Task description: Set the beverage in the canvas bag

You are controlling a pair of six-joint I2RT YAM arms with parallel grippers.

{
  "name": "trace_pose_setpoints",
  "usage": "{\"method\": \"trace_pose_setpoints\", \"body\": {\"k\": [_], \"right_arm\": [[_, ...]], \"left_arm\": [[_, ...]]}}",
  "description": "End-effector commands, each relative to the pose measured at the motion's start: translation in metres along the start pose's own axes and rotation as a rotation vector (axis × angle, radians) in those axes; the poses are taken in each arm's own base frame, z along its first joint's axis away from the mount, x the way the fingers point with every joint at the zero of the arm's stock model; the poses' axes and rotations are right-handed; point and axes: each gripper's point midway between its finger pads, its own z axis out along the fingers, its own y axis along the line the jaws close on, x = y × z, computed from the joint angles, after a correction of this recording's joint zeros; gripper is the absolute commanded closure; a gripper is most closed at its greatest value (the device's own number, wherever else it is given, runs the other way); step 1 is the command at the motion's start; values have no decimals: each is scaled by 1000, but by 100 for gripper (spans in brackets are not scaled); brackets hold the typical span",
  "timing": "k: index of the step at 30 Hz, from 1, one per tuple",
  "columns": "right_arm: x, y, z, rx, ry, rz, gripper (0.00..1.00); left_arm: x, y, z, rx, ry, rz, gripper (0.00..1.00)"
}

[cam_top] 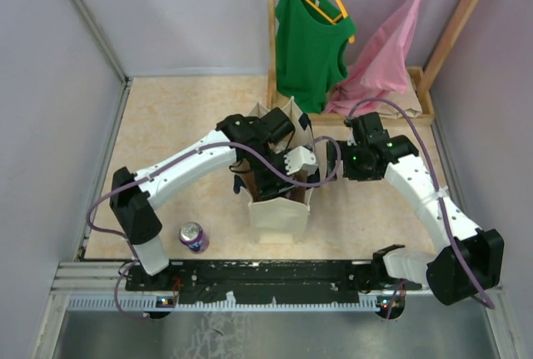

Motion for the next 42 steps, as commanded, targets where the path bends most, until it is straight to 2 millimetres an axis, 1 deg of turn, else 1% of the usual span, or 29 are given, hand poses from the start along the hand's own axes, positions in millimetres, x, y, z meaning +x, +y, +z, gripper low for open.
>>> {"method": "trace_pose_setpoints", "body": {"k": [1, 5, 7, 10, 12, 15, 18, 20, 24, 34, 38, 42], "right_arm": [[-8, 4, -9, -9, -48, 1, 1], [-11, 6, -10, -18, -54, 0, 1], [-17, 9, -15, -32, -76, -3, 2], [-36, 13, -33, -41, -177, 11, 5], [-53, 15, -51, -44, -269, 27, 7], [-78, 27, -78, -102, -397, 42, 10], [-95, 42, -93, -175, -454, 54, 13], [-99, 52, -94, -225, -453, 56, 14], [-97, 64, -84, -286, -413, 52, 17], [-97, 95, -81, -431, -393, 37, 21], [-89, 106, -73, -450, -351, 11, 23], [-74, 112, -55, -413, -273, -30, 29]], "left_arm": [[-11, -4, -26, -40, -94, 20, 100], [-1, -3, -28, -42, -92, -4, 100], [1, 1, -31, -49, -99, -20, 100], [3, 5, -33, -55, -109, -32, 100], [2, 6, -34, -56, -112, -33, 100], [3, 6, -33, -55, -113, -37, 100], [5, 7, -32, -57, -111, -34, 100], [5, 7, -32, -55, -110, -33, 100], [5, 8, -31, -57, -111, -31, 100], [7, 8, -29, -57, -110, -29, 100], [6, 9, -28, -55, -110, -29, 100], [5, 10, -27, -52, -112, -25, 100]]}}
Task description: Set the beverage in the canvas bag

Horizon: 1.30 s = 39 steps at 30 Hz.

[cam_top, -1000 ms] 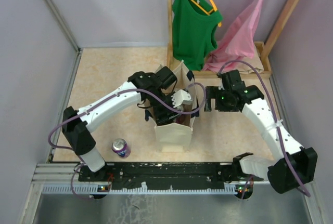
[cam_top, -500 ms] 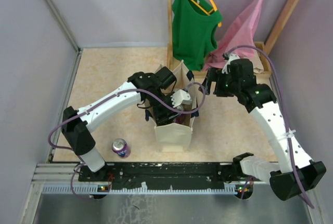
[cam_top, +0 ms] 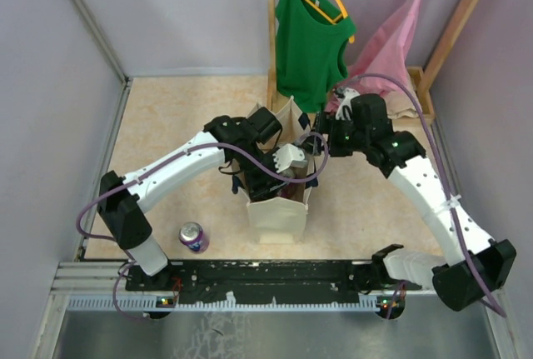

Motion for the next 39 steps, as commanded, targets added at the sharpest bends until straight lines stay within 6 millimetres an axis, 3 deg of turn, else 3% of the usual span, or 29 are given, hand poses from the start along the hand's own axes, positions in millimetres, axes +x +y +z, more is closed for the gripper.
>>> {"method": "trace_pose_setpoints", "body": {"k": [1, 3, 7, 9, 14, 32, 39], "right_arm": [[15, 6, 15, 4, 73, -44, 31], [24, 2, 19, 42, 114, -61, 39], [26, -9, 17, 113, 129, -70, 85], [22, -12, 13, 140, 111, -76, 99], [15, -20, 5, 198, 87, -82, 100], [19, -25, 1, 230, 81, -44, 100], [22, -26, 0, 232, 82, -37, 100]], "left_arm": [[-15, 1, -11, -12, -80, 42, 100], [-17, 1, -11, -12, -85, 45, 100], [-22, 3, -7, -8, -99, 53, 100], [-25, 5, -5, -10, -106, 60, 100], [-32, 13, 1, -43, -126, 97, 100], [-34, 8, 46, -64, -162, 180, 100], [-37, 7, 39, -90, -160, 194, 100]]}}
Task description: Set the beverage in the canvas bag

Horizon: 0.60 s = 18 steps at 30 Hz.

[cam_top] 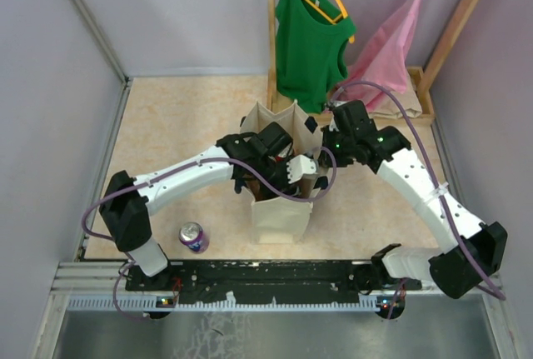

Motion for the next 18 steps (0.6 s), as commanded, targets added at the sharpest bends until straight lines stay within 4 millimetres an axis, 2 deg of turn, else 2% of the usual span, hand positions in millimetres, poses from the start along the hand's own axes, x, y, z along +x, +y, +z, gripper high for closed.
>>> {"method": "trace_pose_setpoints", "body": {"k": [1, 9, 18], "right_arm": [[-20, 6, -18, -17, -105, -1, 100], [-17, 8, -13, -34, -100, 7, 100], [-16, 10, -9, -49, -93, 7, 100]], "left_arm": [[-14, 5, -11, -44, -45, 45, 100], [-13, -14, -38, -17, -32, 56, 100], [-17, -35, -34, 26, -24, 103, 100]]}}
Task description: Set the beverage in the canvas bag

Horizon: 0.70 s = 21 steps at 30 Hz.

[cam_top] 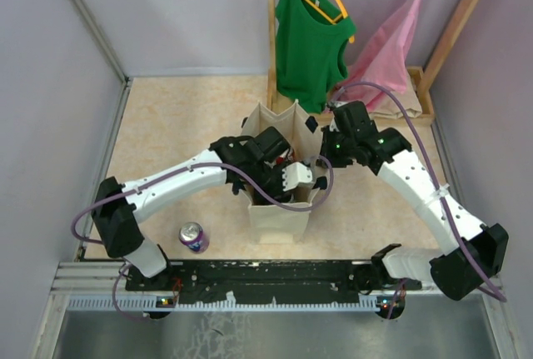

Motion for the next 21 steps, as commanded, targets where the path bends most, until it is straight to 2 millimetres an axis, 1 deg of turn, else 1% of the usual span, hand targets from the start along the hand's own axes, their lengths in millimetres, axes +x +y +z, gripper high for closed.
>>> {"method": "trace_pose_setpoints", "body": {"k": [1, 4, 12, 21], "right_arm": [[-16, 8, -8, -36, -81, -10, 100], [-15, 8, -9, -38, -82, -7, 100], [-16, 7, -13, -32, -91, -3, 100], [-16, 6, -16, -26, -99, 1, 100]], "left_arm": [[-28, -15, -12, 18, -76, 76, 100], [-26, -17, -3, 27, -61, 87, 100], [-21, -10, 19, 32, -34, 112, 100], [-11, -14, 32, 71, -5, 135, 100]]}}
